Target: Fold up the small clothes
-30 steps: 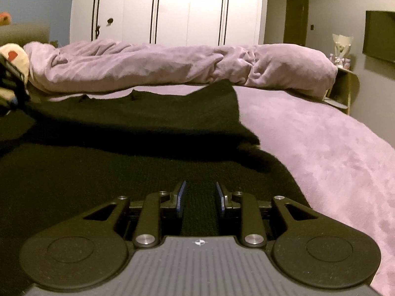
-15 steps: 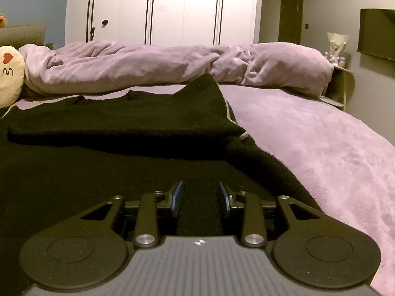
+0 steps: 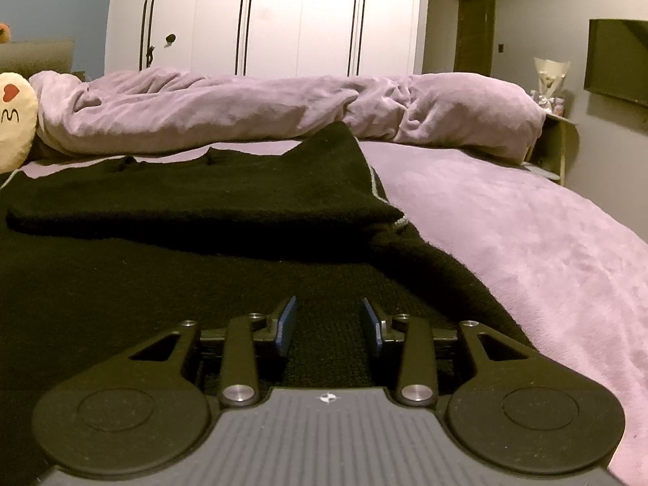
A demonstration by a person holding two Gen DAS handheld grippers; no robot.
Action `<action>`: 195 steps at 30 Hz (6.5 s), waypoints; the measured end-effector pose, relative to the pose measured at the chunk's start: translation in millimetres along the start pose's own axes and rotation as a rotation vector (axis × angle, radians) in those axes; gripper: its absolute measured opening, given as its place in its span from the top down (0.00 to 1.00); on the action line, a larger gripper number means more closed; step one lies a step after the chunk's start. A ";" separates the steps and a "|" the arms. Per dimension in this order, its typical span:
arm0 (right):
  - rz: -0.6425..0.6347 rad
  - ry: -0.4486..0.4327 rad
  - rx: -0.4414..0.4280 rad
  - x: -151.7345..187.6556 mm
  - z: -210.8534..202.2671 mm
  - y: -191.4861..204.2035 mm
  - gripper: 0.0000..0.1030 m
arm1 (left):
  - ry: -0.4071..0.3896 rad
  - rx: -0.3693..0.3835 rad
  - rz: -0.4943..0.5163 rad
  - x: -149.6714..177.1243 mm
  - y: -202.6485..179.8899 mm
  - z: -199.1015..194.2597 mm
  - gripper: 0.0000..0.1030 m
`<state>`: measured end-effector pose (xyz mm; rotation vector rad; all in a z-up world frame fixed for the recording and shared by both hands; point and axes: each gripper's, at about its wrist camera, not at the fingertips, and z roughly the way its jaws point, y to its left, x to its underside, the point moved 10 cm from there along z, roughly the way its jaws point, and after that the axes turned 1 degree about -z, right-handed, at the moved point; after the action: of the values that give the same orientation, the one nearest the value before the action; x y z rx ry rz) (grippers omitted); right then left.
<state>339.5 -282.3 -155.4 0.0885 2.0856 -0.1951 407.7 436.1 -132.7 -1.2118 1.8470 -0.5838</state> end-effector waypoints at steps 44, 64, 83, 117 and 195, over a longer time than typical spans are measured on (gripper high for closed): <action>0.076 -0.017 -0.054 1.8 -0.4 -10.2 0.64 | 0.328 0.354 1.019 346.3 -212.0 -87.4 0.37; -0.113 0.063 -0.489 -106.5 8.9 210.6 0.47 | 0.245 -0.002 0.847 272.8 -54.6 -127.2 0.17; 0.070 -0.085 -0.348 -174.5 26.9 195.5 0.86 | 0.260 0.069 0.801 265.9 -44.6 -138.6 0.16; 0.601 0.279 -0.453 -88.9 106.5 61.1 0.89 | 0.172 -0.106 1.018 257.9 -118.0 -21.3 0.15; 0.188 0.258 -0.136 72.1 -135.4 -43.1 0.69 | 0.346 -0.123 0.901 356.4 -52.4 -200.6 0.07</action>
<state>181.6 -302.3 -147.3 0.2371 2.3246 0.0767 199.7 80.3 -121.9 -0.2471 2.4787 -0.1646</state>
